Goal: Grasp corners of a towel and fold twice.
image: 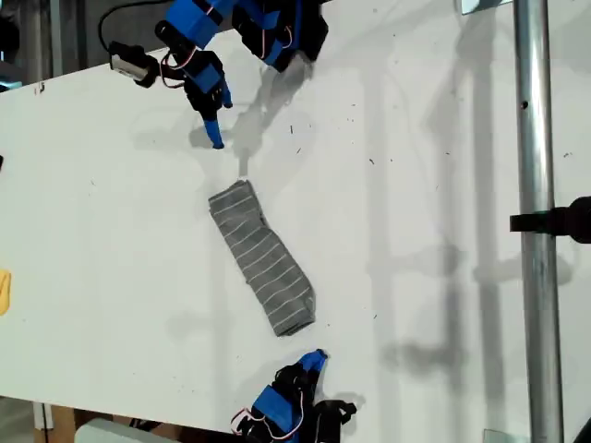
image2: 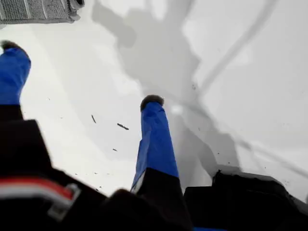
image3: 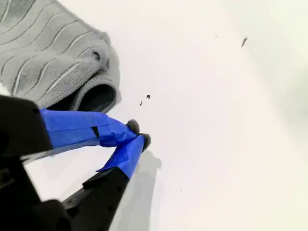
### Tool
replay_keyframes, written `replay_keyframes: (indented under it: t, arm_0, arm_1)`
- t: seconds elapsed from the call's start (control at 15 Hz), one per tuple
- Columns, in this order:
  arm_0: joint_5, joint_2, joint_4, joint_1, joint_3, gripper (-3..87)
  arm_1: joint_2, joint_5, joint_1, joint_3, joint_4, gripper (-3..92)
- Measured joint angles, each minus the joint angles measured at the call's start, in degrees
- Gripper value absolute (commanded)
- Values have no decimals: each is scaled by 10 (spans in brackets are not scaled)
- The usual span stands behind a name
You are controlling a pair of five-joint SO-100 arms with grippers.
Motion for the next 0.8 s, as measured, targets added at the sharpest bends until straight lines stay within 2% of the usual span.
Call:
replay_keyframes:
  t: [0.07, 0.2, 0.47, 0.6, 0.8]
  arm_0:
    - [3, 1, -3, -2, 9, -28]
    - [25, 1, -3, -2, 15, -28]
    - [45, 1, -3, -6, 15, -28]
    - [47, 1, -3, -10, 15, -28]
    - [55, 1, -3, -10, 15, -28]
  arm_1:
    - [17, -7, 4, 27, -29, 395]
    - [-5, -42, -2, 46, -148, 394]
    - [-323, -110, -33, -32, -411, 434]
    - [-511, -114, -58, -161, -420, 438]
    - [-650, -115, -110, -310, -404, 400]
